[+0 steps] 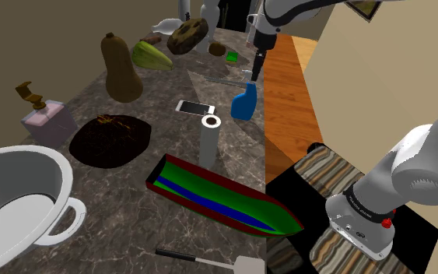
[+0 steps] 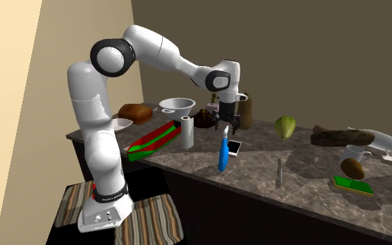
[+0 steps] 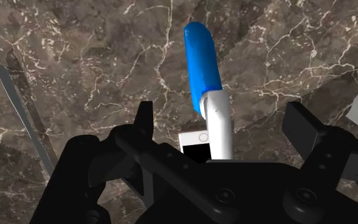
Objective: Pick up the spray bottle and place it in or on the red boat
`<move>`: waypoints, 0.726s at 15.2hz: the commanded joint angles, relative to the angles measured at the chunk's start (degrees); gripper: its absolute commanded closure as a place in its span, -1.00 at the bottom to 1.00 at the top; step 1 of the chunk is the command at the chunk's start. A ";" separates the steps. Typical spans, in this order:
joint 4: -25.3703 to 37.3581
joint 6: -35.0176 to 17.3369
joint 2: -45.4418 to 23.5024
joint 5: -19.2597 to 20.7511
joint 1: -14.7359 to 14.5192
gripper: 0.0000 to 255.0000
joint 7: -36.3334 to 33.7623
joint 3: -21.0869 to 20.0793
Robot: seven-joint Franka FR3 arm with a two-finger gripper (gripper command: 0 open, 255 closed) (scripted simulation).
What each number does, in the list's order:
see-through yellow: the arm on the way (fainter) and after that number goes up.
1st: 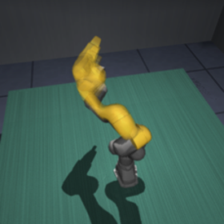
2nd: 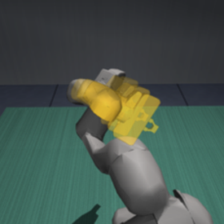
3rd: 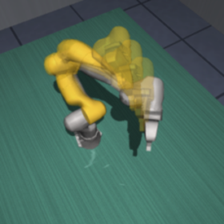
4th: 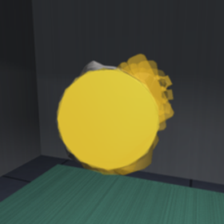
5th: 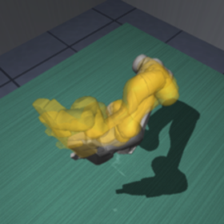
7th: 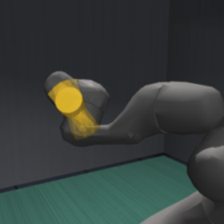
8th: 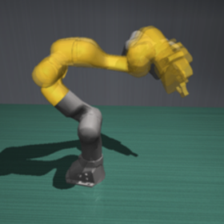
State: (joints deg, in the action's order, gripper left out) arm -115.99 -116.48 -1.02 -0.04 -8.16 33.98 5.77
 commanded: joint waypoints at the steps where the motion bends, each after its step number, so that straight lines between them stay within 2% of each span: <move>1: -1.02 -1.62 -0.60 -0.06 -0.08 -1.00 -0.06 -0.08; 11: -1.76 -2.78 -1.02 -0.11 -0.07 -1.00 -0.03 -0.07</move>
State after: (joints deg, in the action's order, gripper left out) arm -117.75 -119.26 -2.04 -0.15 -8.23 33.96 5.70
